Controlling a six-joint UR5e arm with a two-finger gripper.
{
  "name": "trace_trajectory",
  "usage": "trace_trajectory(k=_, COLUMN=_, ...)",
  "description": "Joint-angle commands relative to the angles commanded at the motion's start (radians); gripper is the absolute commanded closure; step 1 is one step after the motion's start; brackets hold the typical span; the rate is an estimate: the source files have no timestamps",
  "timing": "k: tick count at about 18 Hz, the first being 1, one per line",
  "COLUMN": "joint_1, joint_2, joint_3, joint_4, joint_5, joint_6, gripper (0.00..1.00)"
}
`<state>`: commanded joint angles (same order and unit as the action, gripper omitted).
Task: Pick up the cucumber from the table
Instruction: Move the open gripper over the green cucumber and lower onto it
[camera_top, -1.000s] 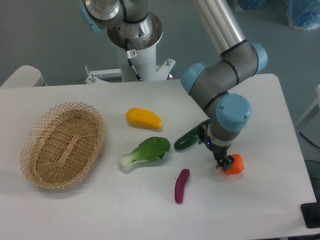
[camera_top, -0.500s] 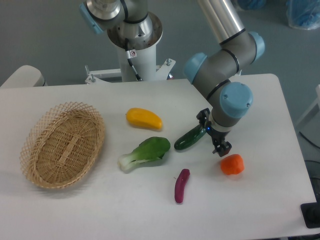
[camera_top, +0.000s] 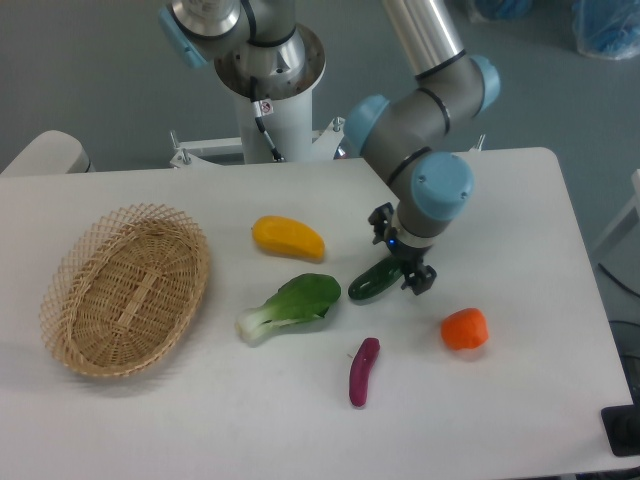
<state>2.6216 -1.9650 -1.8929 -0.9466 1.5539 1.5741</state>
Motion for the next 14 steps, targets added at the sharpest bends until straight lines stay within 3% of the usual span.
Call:
trace_trajectory(k=2, joint_1=-0.002, joint_2=0.002, joint_3=0.000, joint_4=0.006, joint_5=-0.002, joint_6=-0.006, gripper=0.00)
trace_trajectory(k=3, joint_1=-0.002, joint_2=0.000, joint_3=0.000, joint_4=0.008, joint_5=-0.002, joint_6=-0.006, gripper=0.05)
trace_trajectory(k=4, joint_1=-0.002, joint_2=0.000, joint_3=0.000, joint_4=0.011, joint_5=0.000, joint_6=-0.006, gripper=0.13)
trace_trajectory(k=7, joint_1=-0.003, joint_2=0.000, joint_3=0.001, joint_4=0.015, joint_5=0.002, joint_6=-0.005, gripper=0.51)
trace_trajectory(k=10, joint_1=-0.003, joint_2=-0.003, joint_3=0.008, joint_4=0.028, joint_5=0.002, joint_6=-0.005, gripper=0.73)
trace_trajectory(k=14, joint_1=-0.003, joint_2=-0.003, joint_3=0.015, joint_4=0.028, joint_5=0.003, joint_6=0.007, gripper=0.78)
